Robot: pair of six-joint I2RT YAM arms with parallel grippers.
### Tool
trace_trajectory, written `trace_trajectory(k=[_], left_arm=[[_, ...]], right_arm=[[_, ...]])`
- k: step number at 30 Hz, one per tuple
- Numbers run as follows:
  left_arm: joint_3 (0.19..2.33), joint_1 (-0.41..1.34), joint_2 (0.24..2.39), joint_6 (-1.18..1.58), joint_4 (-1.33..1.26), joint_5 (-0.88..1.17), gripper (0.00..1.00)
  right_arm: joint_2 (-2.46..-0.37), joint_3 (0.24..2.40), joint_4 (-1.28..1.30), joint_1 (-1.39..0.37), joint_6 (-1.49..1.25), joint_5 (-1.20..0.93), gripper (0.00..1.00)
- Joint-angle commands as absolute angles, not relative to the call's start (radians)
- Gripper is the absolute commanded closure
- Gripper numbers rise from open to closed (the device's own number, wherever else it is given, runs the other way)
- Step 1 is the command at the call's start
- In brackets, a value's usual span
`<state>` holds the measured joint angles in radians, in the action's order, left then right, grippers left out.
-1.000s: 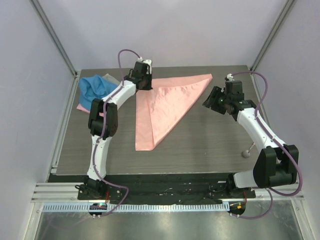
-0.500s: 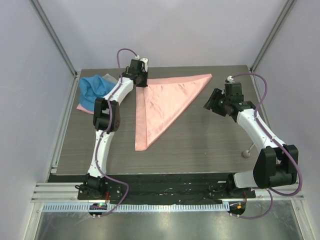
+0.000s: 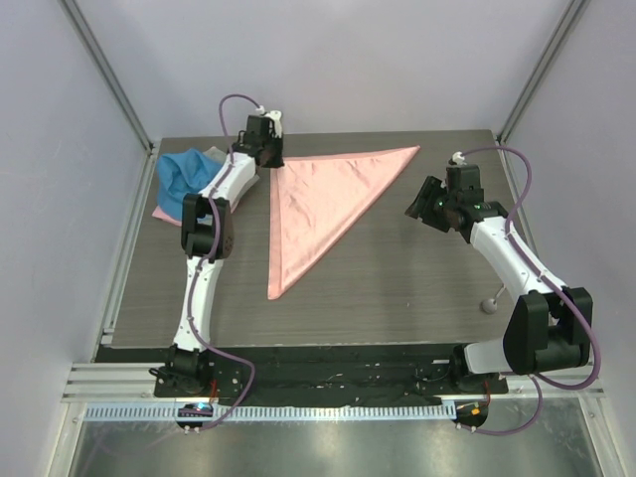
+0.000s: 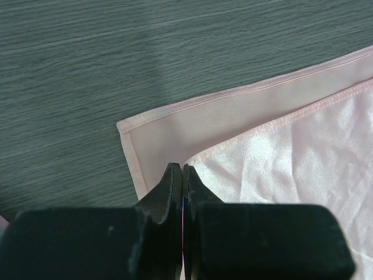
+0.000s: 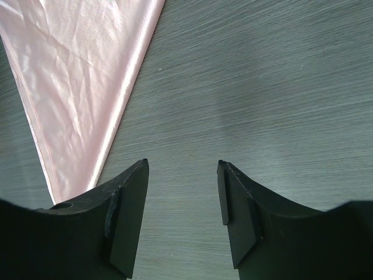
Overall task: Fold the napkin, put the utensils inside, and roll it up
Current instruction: Fold the napkin
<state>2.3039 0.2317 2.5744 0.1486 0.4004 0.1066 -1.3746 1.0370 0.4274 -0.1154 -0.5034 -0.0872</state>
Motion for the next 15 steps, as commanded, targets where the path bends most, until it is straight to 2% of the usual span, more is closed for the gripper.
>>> trace_trajectory(k=[1,15], left_arm=[[2.356,0.212,2.577,0.146,0.319,0.126,1.00],[2.418,0.183,2.626,0.150,0.299,0.164,1.00]], right_arm=[[-1.374,1.032,0.405,-0.112,-0.514,-0.067,0.41],[-1.407,1.035,0.403,-0.110,-0.518,-0.077,0.42]])
